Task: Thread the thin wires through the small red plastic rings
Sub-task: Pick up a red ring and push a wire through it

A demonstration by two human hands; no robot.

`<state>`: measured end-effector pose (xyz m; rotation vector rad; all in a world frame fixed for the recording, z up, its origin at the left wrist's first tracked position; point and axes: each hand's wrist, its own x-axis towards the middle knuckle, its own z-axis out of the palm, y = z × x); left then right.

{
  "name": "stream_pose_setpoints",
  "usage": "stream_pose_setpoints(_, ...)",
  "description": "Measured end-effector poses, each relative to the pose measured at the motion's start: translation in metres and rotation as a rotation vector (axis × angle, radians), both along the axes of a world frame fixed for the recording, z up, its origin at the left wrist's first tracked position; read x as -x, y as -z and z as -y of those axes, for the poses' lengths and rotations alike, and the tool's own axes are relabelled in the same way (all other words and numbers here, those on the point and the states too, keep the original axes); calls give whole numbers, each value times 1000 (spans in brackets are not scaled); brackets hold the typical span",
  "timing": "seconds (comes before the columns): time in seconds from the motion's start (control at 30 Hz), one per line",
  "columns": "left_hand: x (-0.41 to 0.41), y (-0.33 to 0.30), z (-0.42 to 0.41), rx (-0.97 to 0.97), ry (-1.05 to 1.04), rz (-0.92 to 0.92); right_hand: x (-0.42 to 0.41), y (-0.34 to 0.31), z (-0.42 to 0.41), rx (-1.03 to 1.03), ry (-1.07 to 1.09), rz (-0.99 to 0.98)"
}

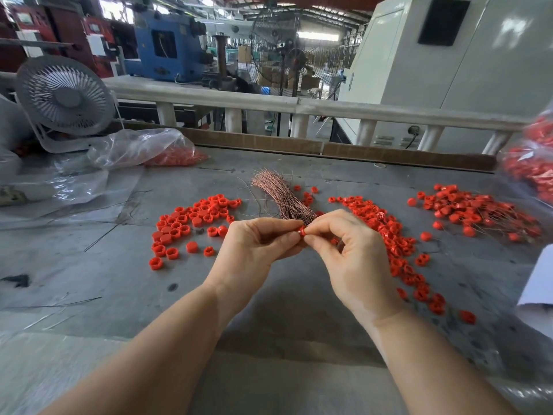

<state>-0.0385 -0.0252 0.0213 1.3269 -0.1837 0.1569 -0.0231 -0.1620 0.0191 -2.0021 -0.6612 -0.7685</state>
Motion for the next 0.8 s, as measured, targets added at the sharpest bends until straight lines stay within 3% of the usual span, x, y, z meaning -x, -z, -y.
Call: stream_pose_setpoints(0.8, -1, 0, -2, 91, 51, -80, 1, -2, 1, -20, 12, 5)
